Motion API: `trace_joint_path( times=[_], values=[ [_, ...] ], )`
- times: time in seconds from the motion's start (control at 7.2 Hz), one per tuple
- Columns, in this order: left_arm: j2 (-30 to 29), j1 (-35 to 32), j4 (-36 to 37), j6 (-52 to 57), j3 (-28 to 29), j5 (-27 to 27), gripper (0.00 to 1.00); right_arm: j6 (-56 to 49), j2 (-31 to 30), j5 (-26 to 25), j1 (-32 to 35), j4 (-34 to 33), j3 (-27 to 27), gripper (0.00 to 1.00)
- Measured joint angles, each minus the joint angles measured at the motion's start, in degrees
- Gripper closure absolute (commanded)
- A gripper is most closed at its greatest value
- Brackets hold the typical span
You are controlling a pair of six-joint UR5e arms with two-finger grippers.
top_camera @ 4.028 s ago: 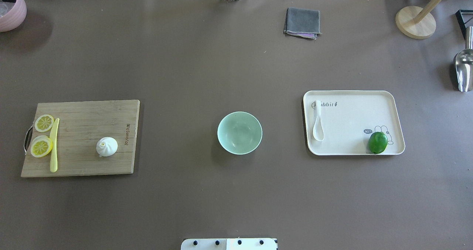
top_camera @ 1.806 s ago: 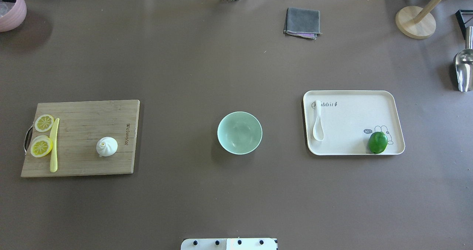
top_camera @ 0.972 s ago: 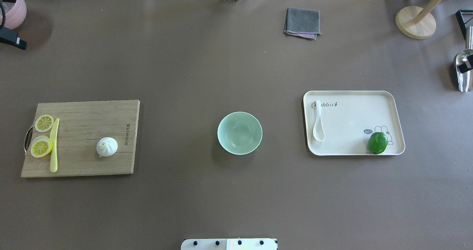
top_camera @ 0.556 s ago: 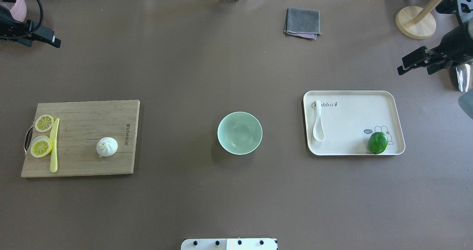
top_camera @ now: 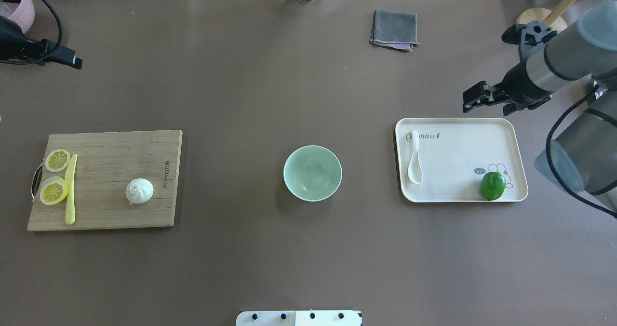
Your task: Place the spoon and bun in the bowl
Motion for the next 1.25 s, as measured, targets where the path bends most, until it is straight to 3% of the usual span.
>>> trace_joint_path(
  times=[0.28,0.83,0.97,1.25],
  values=[
    [0.04,0.04,-0.11,0.14,0.11,0.14,0.02,1.67,2.57,-2.12,-3.16,0.2,-4.52,0.21],
    [0.12,0.05,-0.12,0.27,0.42,0.09,0.02,1.66,5.56,-2.96,-6.13,0.35,-8.18,0.21],
    [0.13,0.05,-0.12,0.27,0.52,0.09,0.02,1.55,5.89,-3.23,-6.66,0.36,-8.69,0.26],
    [0.13,0.05,-0.12,0.27,0.57,0.07,0.02,1.36,6.03,-3.85,-7.48,0.36,-9.27,0.71]
  ],
)
